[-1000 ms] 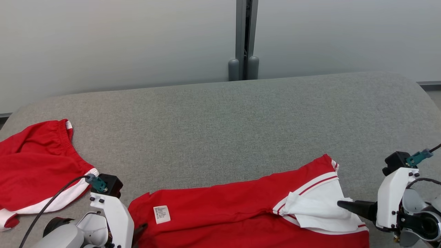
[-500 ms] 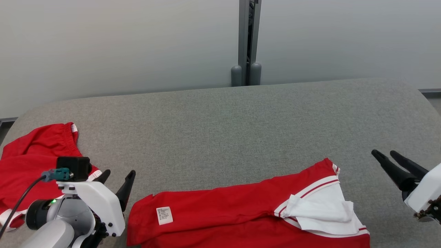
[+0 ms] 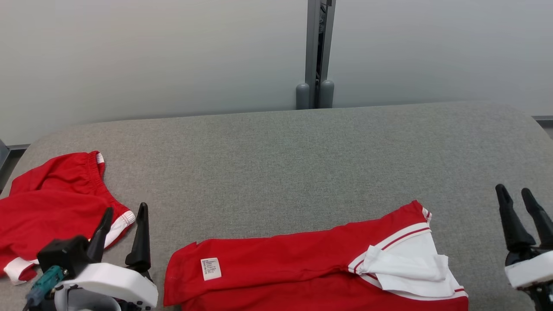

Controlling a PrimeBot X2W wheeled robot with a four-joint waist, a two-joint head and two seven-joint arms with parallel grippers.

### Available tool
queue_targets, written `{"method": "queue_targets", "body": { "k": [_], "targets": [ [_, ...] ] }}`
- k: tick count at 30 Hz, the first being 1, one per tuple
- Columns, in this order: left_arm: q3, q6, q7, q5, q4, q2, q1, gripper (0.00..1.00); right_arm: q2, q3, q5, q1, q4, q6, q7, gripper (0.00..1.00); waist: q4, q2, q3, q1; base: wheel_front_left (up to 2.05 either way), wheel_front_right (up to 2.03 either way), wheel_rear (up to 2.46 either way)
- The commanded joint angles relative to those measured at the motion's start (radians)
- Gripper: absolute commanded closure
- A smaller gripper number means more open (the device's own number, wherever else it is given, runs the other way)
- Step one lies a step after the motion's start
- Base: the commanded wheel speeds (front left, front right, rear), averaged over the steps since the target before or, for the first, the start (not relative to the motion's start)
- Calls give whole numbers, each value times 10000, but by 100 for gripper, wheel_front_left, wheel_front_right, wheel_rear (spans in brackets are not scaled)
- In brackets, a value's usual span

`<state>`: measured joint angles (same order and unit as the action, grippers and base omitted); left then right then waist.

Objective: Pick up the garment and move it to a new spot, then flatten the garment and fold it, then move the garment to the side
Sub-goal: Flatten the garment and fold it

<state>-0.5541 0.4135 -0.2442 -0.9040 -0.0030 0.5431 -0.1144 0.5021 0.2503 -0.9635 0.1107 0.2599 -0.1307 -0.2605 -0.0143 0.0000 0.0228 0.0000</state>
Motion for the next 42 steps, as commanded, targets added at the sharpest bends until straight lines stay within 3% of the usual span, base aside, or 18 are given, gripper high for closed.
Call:
{"method": "queue_targets", "body": {
  "k": [1, 7, 16, 27, 38, 39, 40, 41, 42],
  "targets": [
    [267, -12, -146, 221, 120, -209, 302, 0, -479, -388, 526, -441, -247, -1, -54, 0, 19, 0, -21, 0, 0, 0, 0],
    [1124, -470, -211, 1213, 245, -1110, 894, 0, -1442, -945, 1865, -1266, -438, -1, 47, 0, 198, 0, -73, 0, 0, 0, 0],
    [1653, -1153, -216, 1908, 538, -1811, 949, 0, -1878, -814, 2255, -935, 805, -1, 1184, 0, 327, 0, -197, 0, 0, 0, 0],
    [1770, -1658, -205, 2167, 898, -2072, 681, 0, -2150, -300, 1716, 281, 3799, -1, 1586, 0, 866, 0, -312, 0, 0, 0, 0],
    [1762, -1753, -203, 2151, 1043, -2087, 627, 0, -2406, 344, 451, 548, 5126, -1, 2881, 0, 1367, 0, -312, 0, 0, 0, 0],
    [1780, -1769, -203, 2132, 1047, -2080, 646, 0, -2476, 412, 321, 580, 5158, -1, 2954, 25, 1379, 0, -306, 0, 0, 0, 0],
    [1788, -1781, -203, 2115, 1052, -2077, 663, 0, -2555, 475, 193, 612, 5165, -3, 3025, 89, 1385, 0, -297, 0, 0, 0, 0],
    [1785, -1777, -203, 2114, 1057, -2095, 681, 0, -2581, 532, 89, 635, 5224, -3, 3136, 100, 1391, 0, -284, 0, 0, 0, 0],
    [1779, -1768, -204, 2115, 1064, -2116, 693, 0, -2580, 610, 28, 667, 5275, -3, 3252, 100, 1394, 0, -269, 0, 0, 0, 0]
  ]
}}
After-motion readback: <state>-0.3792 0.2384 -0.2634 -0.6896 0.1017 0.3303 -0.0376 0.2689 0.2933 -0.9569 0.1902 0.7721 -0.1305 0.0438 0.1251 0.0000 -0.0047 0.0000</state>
